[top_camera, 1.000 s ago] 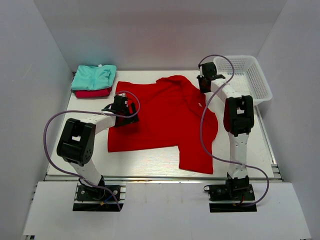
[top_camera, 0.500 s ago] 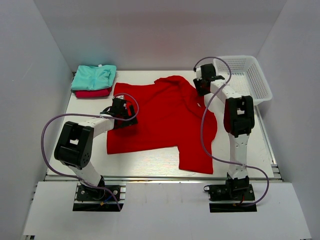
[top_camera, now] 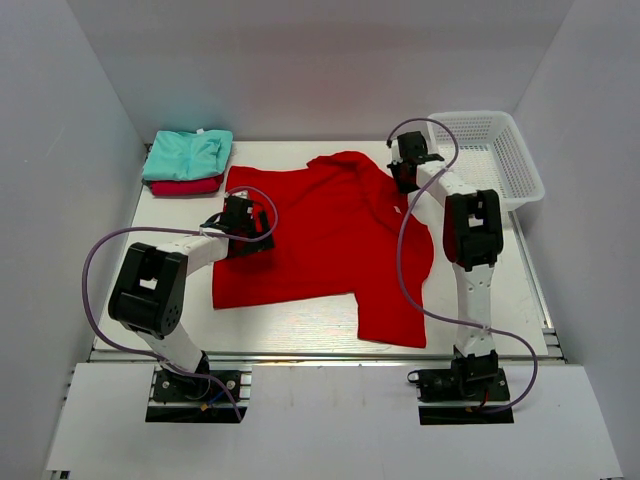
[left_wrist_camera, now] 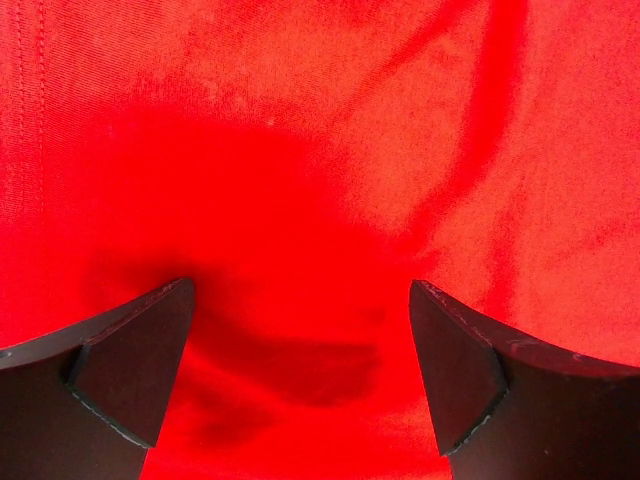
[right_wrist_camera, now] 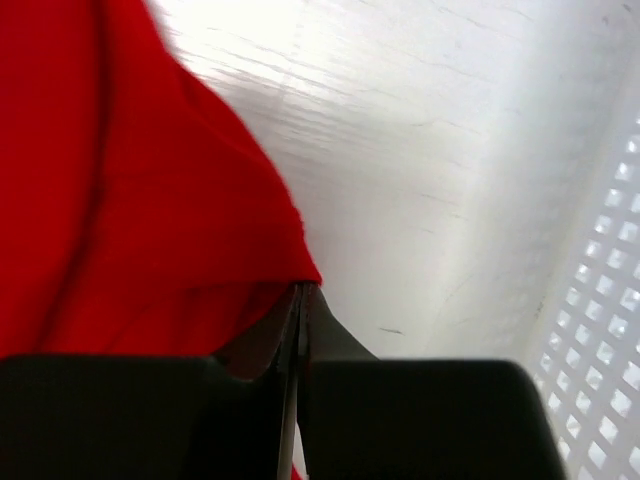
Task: Fold and stack the t-shirts
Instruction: Flatten out the tshirt
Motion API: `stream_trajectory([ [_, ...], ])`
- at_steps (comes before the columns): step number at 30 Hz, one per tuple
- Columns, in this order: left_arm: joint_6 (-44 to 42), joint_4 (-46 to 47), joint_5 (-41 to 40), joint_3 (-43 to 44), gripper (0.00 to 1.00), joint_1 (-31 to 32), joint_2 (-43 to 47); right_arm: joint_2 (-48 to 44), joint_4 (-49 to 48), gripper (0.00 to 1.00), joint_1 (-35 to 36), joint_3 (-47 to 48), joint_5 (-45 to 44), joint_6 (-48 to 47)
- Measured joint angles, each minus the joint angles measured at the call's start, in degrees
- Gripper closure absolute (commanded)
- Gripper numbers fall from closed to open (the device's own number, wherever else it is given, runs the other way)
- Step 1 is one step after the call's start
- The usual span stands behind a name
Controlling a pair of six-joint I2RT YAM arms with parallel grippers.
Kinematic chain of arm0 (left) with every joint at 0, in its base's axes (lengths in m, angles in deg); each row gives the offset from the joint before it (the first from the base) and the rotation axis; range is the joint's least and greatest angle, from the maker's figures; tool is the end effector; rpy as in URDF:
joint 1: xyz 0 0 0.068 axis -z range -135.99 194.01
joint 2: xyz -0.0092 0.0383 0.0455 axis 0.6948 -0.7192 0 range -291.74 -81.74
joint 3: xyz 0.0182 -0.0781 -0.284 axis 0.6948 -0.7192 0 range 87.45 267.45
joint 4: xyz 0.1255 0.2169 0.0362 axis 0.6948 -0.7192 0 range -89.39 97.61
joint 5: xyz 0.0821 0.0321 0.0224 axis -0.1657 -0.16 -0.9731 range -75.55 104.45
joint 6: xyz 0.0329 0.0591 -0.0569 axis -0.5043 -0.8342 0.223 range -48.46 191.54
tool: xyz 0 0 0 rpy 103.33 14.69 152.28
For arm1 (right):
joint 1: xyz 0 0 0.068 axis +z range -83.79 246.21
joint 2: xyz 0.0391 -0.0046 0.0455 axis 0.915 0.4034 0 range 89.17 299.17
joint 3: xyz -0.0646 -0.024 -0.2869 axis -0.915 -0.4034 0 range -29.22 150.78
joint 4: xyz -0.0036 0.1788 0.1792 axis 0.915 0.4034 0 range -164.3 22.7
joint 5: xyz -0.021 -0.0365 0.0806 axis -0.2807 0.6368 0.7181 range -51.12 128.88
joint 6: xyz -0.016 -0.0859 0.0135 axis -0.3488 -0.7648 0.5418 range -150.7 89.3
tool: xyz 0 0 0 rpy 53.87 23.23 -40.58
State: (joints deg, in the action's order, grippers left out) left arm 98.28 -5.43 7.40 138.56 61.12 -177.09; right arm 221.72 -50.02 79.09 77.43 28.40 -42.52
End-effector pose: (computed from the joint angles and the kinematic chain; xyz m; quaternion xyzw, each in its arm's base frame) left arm 0.3278 -0.0908 0.1496 -0.0976 0.9528 -0.0502 0.2829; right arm 0.5388 0.1086 0.1596 -0.1699 0.9213 -0.0827 0.3400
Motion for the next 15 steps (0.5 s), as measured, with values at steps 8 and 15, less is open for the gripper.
stream_trajectory([
  [8,0.04,-1.07,-1.81,0.00,0.01,0.00,0.00,1.01,-0.74,1.00,-0.50,0.09,-4.98,1.97],
  [15,0.00,-2.34,-3.96,0.04,0.01,0.00,-0.02,1.44,-3.06,1.00,-1.99,2.73,-8.57,3.74],
])
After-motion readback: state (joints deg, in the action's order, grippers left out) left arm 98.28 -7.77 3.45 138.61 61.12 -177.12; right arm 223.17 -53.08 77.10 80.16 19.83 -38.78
